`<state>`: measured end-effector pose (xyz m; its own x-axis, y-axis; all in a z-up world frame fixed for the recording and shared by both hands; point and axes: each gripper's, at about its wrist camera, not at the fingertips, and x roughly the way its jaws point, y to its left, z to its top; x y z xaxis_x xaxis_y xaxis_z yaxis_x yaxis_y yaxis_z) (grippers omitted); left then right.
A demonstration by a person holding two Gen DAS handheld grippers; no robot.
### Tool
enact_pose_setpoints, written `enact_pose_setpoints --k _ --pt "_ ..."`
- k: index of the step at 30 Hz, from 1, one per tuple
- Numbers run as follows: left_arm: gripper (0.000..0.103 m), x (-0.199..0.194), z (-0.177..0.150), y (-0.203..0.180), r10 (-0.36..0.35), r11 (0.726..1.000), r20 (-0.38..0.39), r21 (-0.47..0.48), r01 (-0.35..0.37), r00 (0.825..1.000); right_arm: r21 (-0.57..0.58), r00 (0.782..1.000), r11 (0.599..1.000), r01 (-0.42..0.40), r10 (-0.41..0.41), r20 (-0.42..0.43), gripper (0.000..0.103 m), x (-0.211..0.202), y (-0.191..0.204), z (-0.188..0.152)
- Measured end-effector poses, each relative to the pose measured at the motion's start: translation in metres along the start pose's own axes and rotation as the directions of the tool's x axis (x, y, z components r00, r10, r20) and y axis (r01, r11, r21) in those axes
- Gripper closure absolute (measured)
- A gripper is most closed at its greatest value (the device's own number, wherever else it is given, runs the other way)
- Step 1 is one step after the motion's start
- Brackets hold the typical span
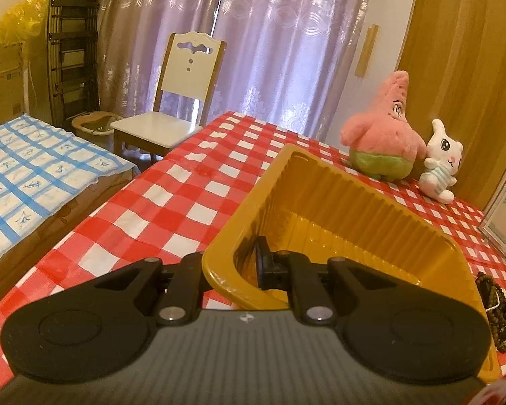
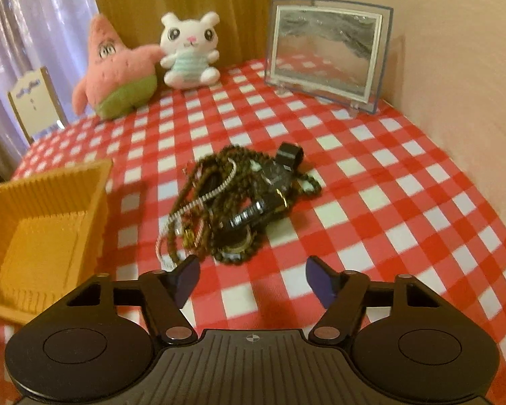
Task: Organize jewelry
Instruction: 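Grasp a black bracelet from the jewelry pile with the right gripper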
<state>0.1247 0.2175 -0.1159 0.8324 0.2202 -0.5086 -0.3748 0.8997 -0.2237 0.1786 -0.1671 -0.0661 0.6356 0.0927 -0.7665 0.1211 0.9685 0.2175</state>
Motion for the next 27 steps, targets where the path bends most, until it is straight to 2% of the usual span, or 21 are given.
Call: enact_pose_setpoints --k 7,14,17,19,24,27 --pt "0.092 -0.007 0.001 0.003 0.034 0.999 0.012 -0.007 -0.034 0.999 0.009 0.999 0.999 -0.048 0.048 -0.006 0.049 0.019 -0.002 0.012" --pt "0.092 -0.013 0.003 0.001 0.041 0.999 0.035 0.005 -0.041 0.999 0.115 0.998 0.992 -0.043 0.047 -0.032 0.053 0.044 -0.002 0.015" --pt "0.092 -0.016 0.003 0.0 0.04 0.999 0.042 0.015 -0.041 0.998 0.168 0.999 0.985 -0.041 0.046 -0.026 0.063 0.051 -0.007 0.017" --pt "0.092 -0.017 0.003 -0.001 0.041 0.999 0.046 0.019 -0.042 0.998 0.199 0.998 0.978 -0.057 0.062 -0.021 0.075 0.054 -0.011 0.019" --pt "0.092 -0.02 0.005 -0.003 0.041 0.999 0.051 0.026 -0.042 0.998 0.204 0.993 0.973 -0.111 0.116 -0.013 0.089 0.049 -0.015 0.019" --pt "0.093 -0.022 0.004 -0.003 0.041 0.999 0.052 0.027 -0.043 0.998 0.155 0.989 0.978 -0.142 0.146 -0.013 0.093 0.04 -0.013 0.017"
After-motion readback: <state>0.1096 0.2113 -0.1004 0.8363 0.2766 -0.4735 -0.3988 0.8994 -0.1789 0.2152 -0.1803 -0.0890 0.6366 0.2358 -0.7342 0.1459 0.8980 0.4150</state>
